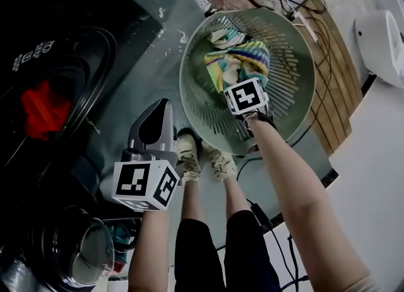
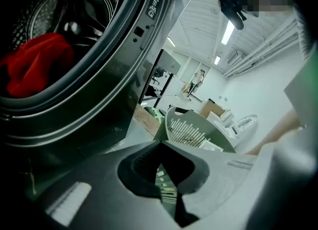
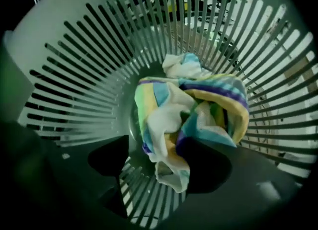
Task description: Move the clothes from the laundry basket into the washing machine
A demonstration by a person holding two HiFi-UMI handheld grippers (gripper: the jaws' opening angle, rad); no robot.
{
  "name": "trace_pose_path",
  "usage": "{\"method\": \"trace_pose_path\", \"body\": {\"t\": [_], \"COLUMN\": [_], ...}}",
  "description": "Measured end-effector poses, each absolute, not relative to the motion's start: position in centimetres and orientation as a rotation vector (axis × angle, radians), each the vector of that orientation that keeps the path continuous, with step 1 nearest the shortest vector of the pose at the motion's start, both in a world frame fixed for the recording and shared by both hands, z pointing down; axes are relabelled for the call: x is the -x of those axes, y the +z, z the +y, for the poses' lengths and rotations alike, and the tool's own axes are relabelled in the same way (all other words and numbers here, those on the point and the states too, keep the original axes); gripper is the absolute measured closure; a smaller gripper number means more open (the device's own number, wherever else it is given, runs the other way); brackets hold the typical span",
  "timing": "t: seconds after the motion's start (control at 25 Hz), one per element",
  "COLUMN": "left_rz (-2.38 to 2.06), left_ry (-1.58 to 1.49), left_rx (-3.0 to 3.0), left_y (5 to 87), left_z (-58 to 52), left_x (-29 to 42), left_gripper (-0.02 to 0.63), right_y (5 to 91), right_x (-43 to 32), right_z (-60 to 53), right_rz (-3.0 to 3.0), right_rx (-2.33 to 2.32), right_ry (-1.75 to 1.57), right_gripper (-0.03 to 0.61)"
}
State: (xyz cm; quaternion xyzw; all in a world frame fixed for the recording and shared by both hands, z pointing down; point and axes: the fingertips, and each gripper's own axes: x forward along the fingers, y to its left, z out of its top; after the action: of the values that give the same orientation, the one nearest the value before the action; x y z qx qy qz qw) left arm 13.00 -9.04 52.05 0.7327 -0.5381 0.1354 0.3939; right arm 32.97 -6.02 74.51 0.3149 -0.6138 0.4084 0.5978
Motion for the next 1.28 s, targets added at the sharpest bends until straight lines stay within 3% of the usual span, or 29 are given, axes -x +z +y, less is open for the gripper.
{"method": "trace_pose_path", "body": {"t": [0.08, 0.12, 0.16, 0.44, 0.88, 1.28], "left_rz": [-1.363, -1.365, -1.369, -1.336, -1.211, -1.195], "left_ry": [0.337, 0.336, 0.335, 0.376, 0.323, 0.347], "left_rx": [-1.866, -1.872, -1.877, -1.884, -1.902, -1.985], "left_y": [52.0, 52.0, 51.9, 50.1, 43.8, 38.0], "left_z": [-9.3, -9.5, -9.6, -9.3, -8.7, -8.3], "left_x": [-13.1, -13.1, -13.1, -14.2, -16.8, -16.5], "left_gripper": [0.612, 0.612, 0.612, 0.609, 0.339, 0.265], "right_y": [75.4, 75.5, 75.3, 69.1, 50.1, 32.5], "right_x": [-33.4, -33.6, -34.0, -30.7, -25.3, -17.8], "right_z": [-5.8, -6.0, -6.4, -9.9, -13.3, -10.7], "right_rz": [-1.4, -1.406, -1.409, -1.717, -2.106, -2.439], "right_rx": [-0.711, -0.724, -0.749, -0.779, -0.841, -0.752], "right_ry": [0.901, 0.886, 0.881, 0.975, 0.961, 1.0], "right_gripper": [0.31, 0.458, 0.539, 0.541, 0.541, 0.541]}}
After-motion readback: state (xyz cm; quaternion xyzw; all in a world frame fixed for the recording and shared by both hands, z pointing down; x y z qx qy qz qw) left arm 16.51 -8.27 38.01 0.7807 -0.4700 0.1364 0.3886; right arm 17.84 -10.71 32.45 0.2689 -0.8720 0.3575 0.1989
